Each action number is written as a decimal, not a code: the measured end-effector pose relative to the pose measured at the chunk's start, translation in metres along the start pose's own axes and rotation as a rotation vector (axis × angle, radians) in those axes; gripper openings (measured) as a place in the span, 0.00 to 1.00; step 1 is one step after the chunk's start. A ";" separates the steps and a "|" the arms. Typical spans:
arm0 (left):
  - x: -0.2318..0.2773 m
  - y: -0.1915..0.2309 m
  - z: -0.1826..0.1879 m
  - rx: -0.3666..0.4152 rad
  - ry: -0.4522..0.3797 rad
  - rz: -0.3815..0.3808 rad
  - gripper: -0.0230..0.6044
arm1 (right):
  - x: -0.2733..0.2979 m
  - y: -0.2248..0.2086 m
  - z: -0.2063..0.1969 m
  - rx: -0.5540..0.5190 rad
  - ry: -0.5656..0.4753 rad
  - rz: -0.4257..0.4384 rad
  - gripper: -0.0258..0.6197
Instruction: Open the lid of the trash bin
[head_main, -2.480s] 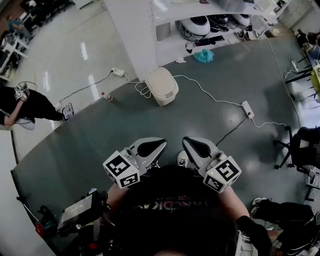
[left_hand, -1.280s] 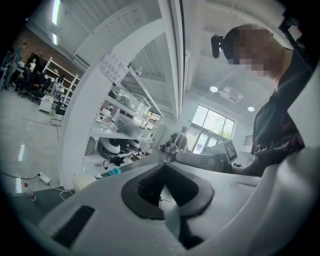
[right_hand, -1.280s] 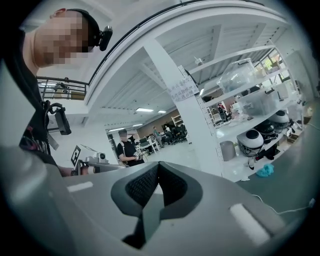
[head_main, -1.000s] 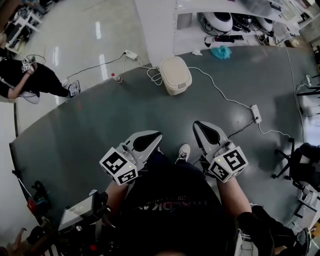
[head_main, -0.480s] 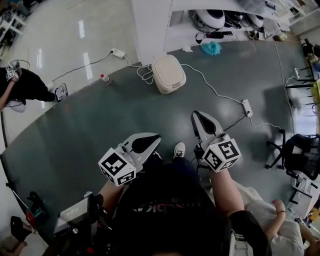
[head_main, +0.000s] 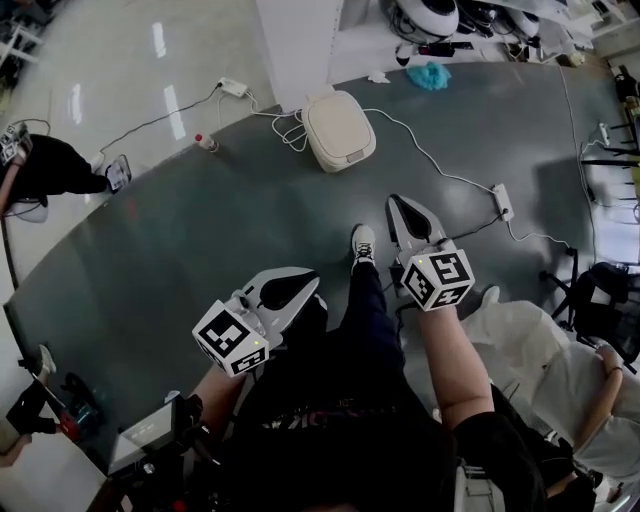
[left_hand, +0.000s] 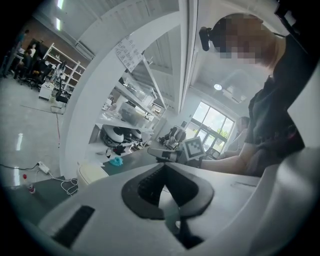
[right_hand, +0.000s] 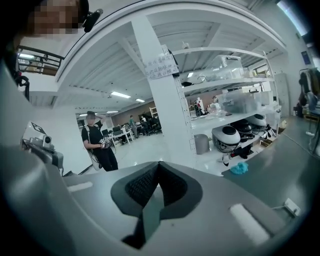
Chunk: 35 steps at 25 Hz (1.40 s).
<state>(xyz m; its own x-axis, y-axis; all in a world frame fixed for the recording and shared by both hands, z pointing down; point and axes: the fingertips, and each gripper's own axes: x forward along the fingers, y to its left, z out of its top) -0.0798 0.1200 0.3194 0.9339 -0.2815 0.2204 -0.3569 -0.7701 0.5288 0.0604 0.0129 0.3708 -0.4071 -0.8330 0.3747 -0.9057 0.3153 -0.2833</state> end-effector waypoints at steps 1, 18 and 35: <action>0.006 0.002 0.001 -0.001 -0.001 0.005 0.04 | 0.008 -0.010 -0.004 0.002 0.008 -0.002 0.05; 0.122 0.080 -0.042 -0.100 -0.017 0.150 0.04 | 0.191 -0.163 -0.155 -0.074 0.284 0.039 0.05; 0.150 0.147 -0.113 -0.284 -0.019 0.202 0.04 | 0.306 -0.230 -0.320 -0.073 0.614 -0.024 0.05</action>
<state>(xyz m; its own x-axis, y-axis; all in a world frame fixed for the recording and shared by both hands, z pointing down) 0.0055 0.0292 0.5228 0.8431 -0.4248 0.3296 -0.5235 -0.5087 0.6835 0.1065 -0.1689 0.8330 -0.3602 -0.4332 0.8262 -0.9125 0.3477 -0.2155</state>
